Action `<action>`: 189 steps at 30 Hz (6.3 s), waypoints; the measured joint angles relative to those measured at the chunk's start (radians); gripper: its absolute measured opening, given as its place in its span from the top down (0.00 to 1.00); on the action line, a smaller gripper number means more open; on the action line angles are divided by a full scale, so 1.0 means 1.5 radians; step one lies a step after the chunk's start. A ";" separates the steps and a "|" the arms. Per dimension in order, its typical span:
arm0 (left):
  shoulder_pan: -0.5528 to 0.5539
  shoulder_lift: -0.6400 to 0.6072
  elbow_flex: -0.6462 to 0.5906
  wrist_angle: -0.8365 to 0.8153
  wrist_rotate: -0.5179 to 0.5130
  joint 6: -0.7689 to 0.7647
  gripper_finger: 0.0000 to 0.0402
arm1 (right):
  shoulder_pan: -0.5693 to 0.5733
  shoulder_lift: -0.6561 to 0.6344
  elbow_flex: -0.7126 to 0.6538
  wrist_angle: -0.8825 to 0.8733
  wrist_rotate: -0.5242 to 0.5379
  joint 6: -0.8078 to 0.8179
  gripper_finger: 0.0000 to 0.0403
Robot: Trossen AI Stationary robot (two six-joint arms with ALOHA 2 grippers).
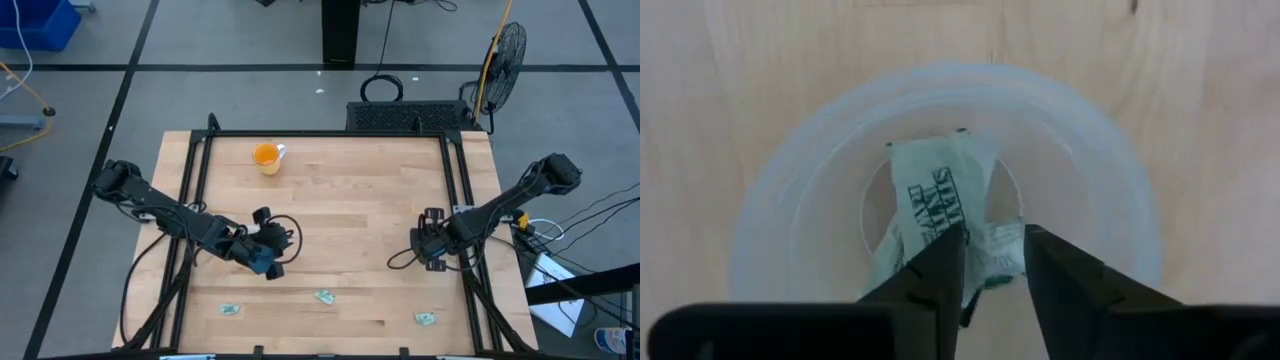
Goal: Pick and place items into bin
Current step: Put the stevia packet into the right transparent bin, then put the stevia packet into the left transparent bin
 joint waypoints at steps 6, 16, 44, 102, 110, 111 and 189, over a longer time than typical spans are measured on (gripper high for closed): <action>0.000 0.000 0.000 0.048 -0.001 0.014 0.82 | 0.000 0.000 0.077 -0.039 0.001 -0.040 0.74; 0.012 0.000 0.000 0.124 -0.002 0.087 0.82 | 0.000 0.000 0.188 -0.019 0.002 -0.051 0.74; -0.267 0.173 0.000 -0.043 0.409 -0.696 0.82 | -0.003 0.000 0.149 0.434 0.162 -0.527 0.75; -0.288 0.229 0.001 -0.209 0.415 -0.800 0.82 | -0.094 0.000 0.090 0.665 0.173 -0.749 0.75; -0.287 0.228 -0.003 -0.205 0.426 -0.794 0.97 | -0.094 0.000 0.090 0.665 0.173 -0.748 0.75; -0.287 0.228 -0.003 -0.205 0.426 -0.794 0.98 | -0.094 0.000 0.090 0.665 0.173 -0.745 0.75; 0.084 0.191 0.079 -0.465 0.290 -0.379 0.78 | -0.085 0.019 0.051 0.735 -0.003 -0.611 0.71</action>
